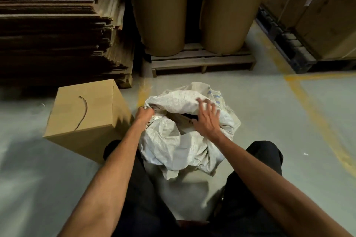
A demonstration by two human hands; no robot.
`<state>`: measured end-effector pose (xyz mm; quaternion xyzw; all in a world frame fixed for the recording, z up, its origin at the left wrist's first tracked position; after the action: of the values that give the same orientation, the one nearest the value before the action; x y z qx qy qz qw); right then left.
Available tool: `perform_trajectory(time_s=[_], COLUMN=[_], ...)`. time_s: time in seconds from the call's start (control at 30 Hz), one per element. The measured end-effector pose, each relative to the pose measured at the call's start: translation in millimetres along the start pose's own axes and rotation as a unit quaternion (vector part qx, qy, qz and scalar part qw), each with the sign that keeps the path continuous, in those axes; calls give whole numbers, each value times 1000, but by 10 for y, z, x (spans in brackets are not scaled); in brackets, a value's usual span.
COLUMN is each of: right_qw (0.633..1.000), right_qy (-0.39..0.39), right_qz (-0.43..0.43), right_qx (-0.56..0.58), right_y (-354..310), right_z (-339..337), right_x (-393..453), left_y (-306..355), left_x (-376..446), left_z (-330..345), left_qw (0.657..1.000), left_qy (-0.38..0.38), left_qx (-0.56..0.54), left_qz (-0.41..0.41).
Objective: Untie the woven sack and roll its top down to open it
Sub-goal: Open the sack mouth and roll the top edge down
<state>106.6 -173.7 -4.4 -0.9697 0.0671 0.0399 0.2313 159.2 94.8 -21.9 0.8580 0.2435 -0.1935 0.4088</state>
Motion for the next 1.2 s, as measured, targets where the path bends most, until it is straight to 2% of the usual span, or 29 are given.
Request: perform_trajectory(time_s=[0.1,0.2,0.27,0.33,0.43,0.53,0.73,0.83,0.97,1.07,1.13,1.2], right_qw=[981,923,885,857,816,813,834,863,886,912,923,931], right_qy=[-51,-68,-71,-99,-62,-56,-48,0,80,118,154,184], right_qz=[185,357,424,450,441,438,413,362,323,273,235,201], right_qx=[34,129,180,229,368,380,362,353,322,281,262,244], right_y=[719,1232,1518,1549,1556,1535,1544,1494,1508,1559,1590,1611], right_z=[245,401,586,659,677,625,801,785,583,333,90,-177], right_x=[-142,-346,-374,-473,-596,-703,-714,-693,-652,-577,-525,-476], left_y=[120,188,182,153,115,97,21,21,138,245,293,285], left_x=[-8,-24,-16,-20,-14,-12,14,19,-1,-138,-211,-239], left_z=[13,70,104,111,128,149,159,142,73,-6,-16,25], left_qw=[1000,999,998,999,1000,1000,999,1000,993,956,907,846], left_qy=[-13,-17,-17,-13,-9,-13,-16,-12,43,127,163,167], left_qx=[14,36,42,38,12,-18,-30,-27,51,133,229,343], left_qz=[14,33,37,26,5,-7,-12,3,99,227,314,373])
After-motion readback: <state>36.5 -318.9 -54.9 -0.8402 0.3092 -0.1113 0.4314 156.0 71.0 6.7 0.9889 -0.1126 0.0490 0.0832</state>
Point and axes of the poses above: each hand's wrist, its own x-axis towards the middle knuckle, its own z-axis out of the palm, y = z × x, the point moved 7 cm from there along x, towards the middle knuckle, and after that the axes turned 9 degrees about x, right-handed, at the moved point
